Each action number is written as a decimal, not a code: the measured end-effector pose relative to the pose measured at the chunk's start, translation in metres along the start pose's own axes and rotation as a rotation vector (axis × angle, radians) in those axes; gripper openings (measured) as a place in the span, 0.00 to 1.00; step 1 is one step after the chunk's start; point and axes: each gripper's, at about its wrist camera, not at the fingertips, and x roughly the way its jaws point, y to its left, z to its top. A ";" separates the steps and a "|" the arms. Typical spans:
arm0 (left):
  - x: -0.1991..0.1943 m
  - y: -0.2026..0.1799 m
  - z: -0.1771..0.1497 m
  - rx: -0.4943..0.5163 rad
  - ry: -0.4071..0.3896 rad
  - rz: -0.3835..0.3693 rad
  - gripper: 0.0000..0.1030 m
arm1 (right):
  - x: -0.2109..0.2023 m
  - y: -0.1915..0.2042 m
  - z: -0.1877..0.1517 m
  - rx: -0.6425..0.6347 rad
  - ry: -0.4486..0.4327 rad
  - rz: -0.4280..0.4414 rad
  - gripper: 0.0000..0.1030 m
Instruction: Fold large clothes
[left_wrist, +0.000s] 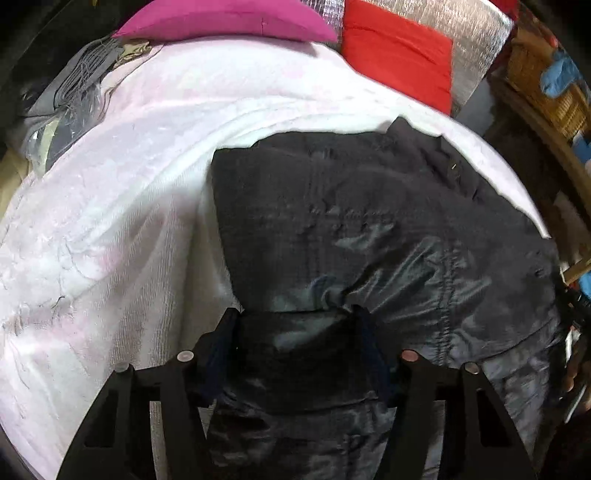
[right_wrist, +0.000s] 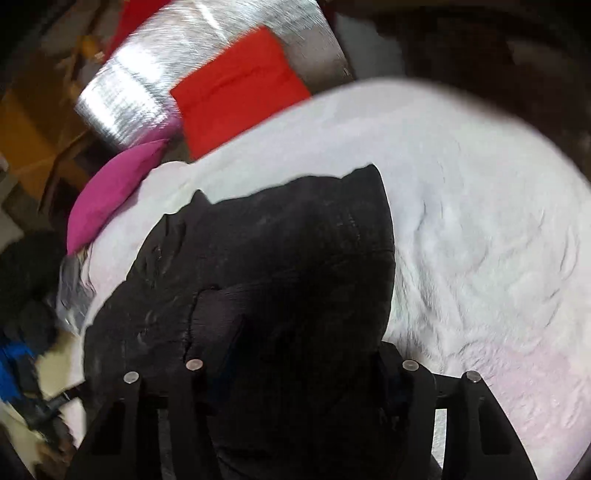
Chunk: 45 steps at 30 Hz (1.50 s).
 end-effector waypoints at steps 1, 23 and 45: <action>0.005 0.003 0.000 -0.033 0.026 -0.015 0.68 | 0.011 -0.004 -0.003 0.009 0.036 -0.015 0.57; -0.168 0.048 -0.171 0.072 -0.082 -0.140 0.77 | -0.196 -0.062 -0.127 0.089 -0.022 0.243 0.71; -0.134 0.072 -0.301 -0.243 0.111 -0.539 0.80 | -0.139 -0.153 -0.285 0.510 0.209 0.537 0.76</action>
